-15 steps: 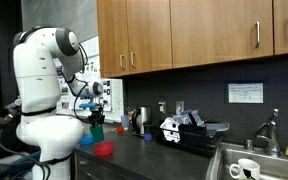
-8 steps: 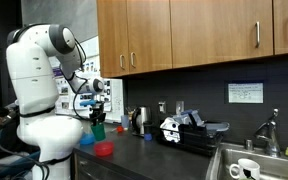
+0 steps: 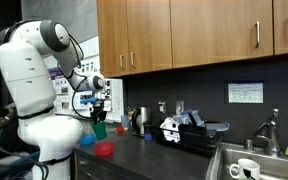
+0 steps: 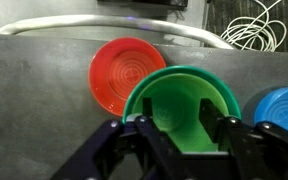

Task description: Move the green cup to the right

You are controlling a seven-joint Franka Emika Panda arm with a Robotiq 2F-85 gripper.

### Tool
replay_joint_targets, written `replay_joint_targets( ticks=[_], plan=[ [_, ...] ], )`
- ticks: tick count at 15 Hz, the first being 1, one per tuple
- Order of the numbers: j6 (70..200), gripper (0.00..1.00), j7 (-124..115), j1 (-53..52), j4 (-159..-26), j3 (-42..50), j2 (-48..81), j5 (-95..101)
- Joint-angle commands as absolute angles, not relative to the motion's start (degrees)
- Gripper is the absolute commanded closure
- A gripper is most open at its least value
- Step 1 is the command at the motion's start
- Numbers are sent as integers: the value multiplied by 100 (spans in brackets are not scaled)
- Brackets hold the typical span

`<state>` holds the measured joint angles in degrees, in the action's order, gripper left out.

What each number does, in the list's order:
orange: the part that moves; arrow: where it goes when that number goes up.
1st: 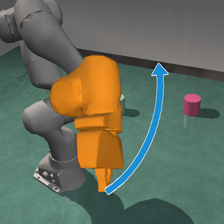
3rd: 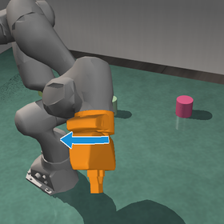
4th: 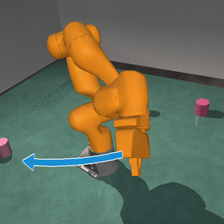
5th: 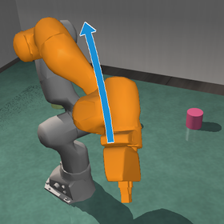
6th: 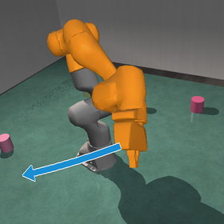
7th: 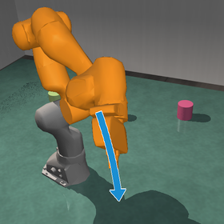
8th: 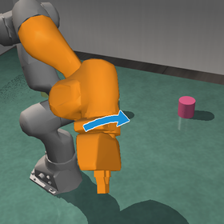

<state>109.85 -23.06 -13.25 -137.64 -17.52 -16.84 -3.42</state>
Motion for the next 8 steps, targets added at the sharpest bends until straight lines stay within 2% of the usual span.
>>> replay_joint_targets(
  ticks=[1,8],
  plan=[
    [10797,21,-2291,-1267,-13991,-1671,-2101,-357],
    [10612,21,-2237,-1202,-14381,-1559,-2589,-450]
  ],
)
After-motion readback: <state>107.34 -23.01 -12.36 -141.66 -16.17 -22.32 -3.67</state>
